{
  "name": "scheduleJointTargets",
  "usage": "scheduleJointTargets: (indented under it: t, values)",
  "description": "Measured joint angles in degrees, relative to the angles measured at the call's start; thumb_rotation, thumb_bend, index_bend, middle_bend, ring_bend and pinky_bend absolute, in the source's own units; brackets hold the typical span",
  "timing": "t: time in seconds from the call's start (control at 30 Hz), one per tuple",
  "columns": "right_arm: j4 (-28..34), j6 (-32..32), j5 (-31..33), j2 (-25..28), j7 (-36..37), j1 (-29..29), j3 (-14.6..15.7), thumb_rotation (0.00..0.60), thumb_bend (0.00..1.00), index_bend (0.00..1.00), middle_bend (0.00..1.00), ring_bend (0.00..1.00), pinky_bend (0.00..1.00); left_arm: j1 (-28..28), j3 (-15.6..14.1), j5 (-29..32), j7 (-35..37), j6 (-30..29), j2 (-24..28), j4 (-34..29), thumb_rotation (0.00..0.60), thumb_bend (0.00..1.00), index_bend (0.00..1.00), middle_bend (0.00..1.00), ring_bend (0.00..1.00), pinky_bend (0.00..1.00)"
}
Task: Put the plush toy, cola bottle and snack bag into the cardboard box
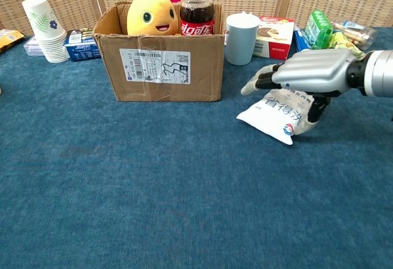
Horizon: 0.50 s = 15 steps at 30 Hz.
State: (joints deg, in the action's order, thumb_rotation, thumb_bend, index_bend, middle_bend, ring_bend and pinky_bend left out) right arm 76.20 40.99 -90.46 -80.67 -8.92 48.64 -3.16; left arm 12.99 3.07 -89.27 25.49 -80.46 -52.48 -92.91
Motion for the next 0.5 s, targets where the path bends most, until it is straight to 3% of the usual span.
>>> scheduleJointTargets:
  t: [0.23,0.5]
  values:
    - [0.7,-0.4,1.9,-1.7,-1.8,0.4,0.0,0.6,0.43,0.31,0.28,0.17,0.4,-0.1,-0.1,0.2,-0.9,0.1,-0.2,-0.2,0.6,0.42,0.0,0.0,0.0,0.11]
    - [-1.9,2.4,1.6,-4.1,-2.9,-0.4,0.9,0.6,0.44,0.44,0.42,0.31,0.5,0.1,-0.1,0.4,-1.7,0.6,-0.3,-0.5,0.6,0.42,0.0,0.0,0.0,0.11]
